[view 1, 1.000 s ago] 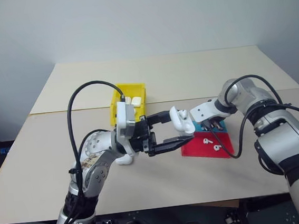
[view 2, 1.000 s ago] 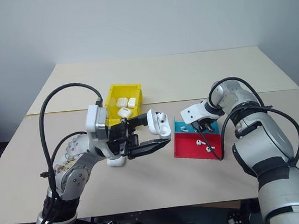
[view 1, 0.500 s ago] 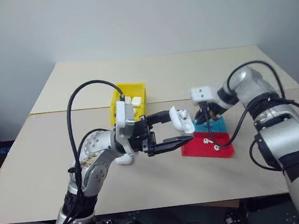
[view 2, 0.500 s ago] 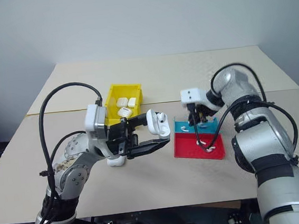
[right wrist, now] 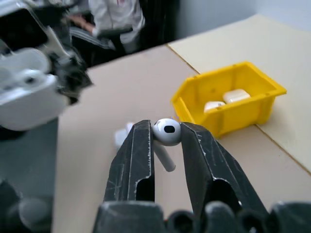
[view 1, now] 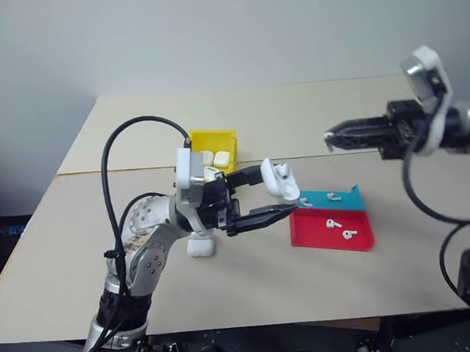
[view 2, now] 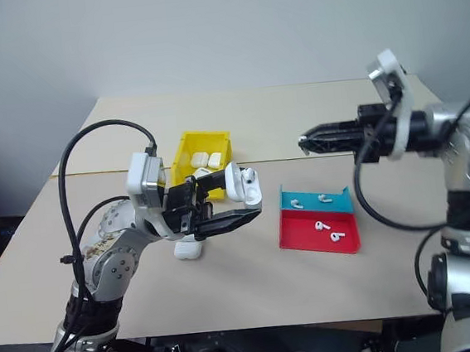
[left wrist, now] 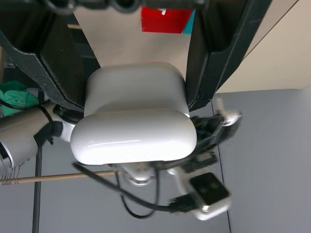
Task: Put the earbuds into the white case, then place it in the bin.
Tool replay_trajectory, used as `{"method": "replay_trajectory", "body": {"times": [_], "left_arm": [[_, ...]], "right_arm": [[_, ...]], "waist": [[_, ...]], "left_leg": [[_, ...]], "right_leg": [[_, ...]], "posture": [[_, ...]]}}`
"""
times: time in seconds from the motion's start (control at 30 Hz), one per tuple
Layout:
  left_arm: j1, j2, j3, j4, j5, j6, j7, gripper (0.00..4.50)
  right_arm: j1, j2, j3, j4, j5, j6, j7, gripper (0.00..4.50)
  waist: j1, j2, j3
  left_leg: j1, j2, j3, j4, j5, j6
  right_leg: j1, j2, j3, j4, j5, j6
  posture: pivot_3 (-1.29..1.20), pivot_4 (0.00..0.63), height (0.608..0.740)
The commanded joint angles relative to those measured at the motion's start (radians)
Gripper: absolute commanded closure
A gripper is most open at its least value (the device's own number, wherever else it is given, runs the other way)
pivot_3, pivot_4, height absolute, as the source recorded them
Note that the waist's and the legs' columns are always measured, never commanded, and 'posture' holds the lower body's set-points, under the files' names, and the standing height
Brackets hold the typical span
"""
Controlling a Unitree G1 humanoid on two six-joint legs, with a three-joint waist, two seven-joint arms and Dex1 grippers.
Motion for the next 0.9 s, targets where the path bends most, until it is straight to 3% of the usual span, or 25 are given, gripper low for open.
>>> {"method": "replay_trajectory", "body": {"times": [0.03,0.13,0.27,0.57,0.9], "left_arm": [[-0.033,-0.011,0.002,0.007,-0.011,-0.003,-0.017,1.73],[-0.045,-0.026,-0.013,0.021,-0.003,-0.005,-0.025,1.73],[-0.045,-0.031,-0.020,0.017,-0.005,0.000,-0.032,1.73],[-0.049,-0.027,-0.018,0.020,-0.009,0.006,-0.036,1.73],[-0.046,-0.024,-0.015,0.023,-0.011,0.005,-0.037,1.73]], "right_arm": [[0.030,0.084,-0.147,-0.201,0.206,0.156,-0.149,3.87],[0.041,0.214,-0.246,-0.331,0.381,0.257,-0.313,3.87],[0.054,0.281,-0.318,-0.399,0.578,0.296,-0.483,3.87],[0.156,0.221,-0.265,-0.422,0.934,0.201,-0.746,3.87],[0.256,0.107,-0.129,-0.491,1.022,0.049,-0.846,3.87]], "waist": [[-0.008,0.000,0.000],[-0.012,0.000,0.000],[-0.008,0.000,0.000],[-0.003,0.000,0.000],[-0.009,0.000,0.000]], "left_leg": [[0.000,0.000,0.000,0.000,0.000,0.000],[0.002,0.000,-0.001,0.000,0.000,0.000],[0.001,0.000,-0.001,0.000,0.000,0.000],[0.001,0.000,-0.001,0.000,0.000,0.000],[0.001,0.000,-0.002,0.000,0.000,0.001]], "right_leg": [[0.000,0.000,0.000,0.001,0.000,0.000],[0.000,0.001,0.000,0.004,0.000,0.000],[0.000,0.000,0.000,0.004,0.000,0.000],[0.000,0.000,0.000,0.004,0.000,0.000],[0.000,0.001,0.000,0.003,0.000,0.000]], "posture": [[0.00,0.150,0.740],[0.00,0.150,0.740],[0.00,0.150,0.740],[0.00,0.150,0.740],[0.00,0.150,0.740]]}}
